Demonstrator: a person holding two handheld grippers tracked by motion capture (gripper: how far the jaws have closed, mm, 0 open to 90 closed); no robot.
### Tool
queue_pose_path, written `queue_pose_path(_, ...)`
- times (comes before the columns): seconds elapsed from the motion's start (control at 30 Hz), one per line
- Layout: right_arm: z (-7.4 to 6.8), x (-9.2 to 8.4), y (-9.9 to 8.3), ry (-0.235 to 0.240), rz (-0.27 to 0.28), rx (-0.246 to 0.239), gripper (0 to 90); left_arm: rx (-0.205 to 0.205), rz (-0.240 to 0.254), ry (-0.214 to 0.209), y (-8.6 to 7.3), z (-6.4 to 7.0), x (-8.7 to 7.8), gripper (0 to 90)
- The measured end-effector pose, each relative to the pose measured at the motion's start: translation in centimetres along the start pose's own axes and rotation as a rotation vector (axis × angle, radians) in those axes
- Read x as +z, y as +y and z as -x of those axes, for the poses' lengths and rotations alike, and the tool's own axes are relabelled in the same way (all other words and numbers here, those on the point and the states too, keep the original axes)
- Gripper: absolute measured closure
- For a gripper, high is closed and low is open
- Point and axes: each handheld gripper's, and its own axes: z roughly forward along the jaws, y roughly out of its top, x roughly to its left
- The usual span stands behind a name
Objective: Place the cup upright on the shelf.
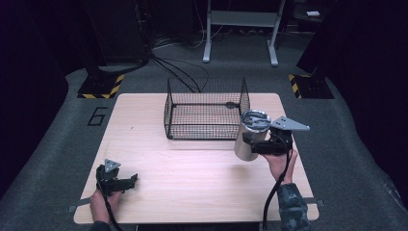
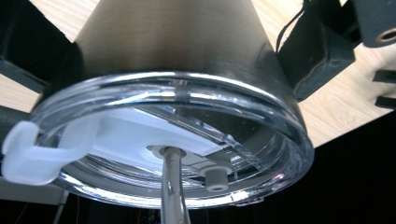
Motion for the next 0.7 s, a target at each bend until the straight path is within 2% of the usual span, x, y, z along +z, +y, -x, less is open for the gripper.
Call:
queue_pose_path(0.43, -0.8, 1.3, 3.4, 0.017, 0.001, -0.031, 3.7, 0.0, 0.0, 0.0, 0.0, 0.0, 0.0, 4.4)
queue_pose_path(0.7, -0.9, 2.0, 5.4, 0.027, 0.02, -0.042, 3.7, -0.002, 0.003, 0.001, 0.0, 0.0, 0.0, 4.4)
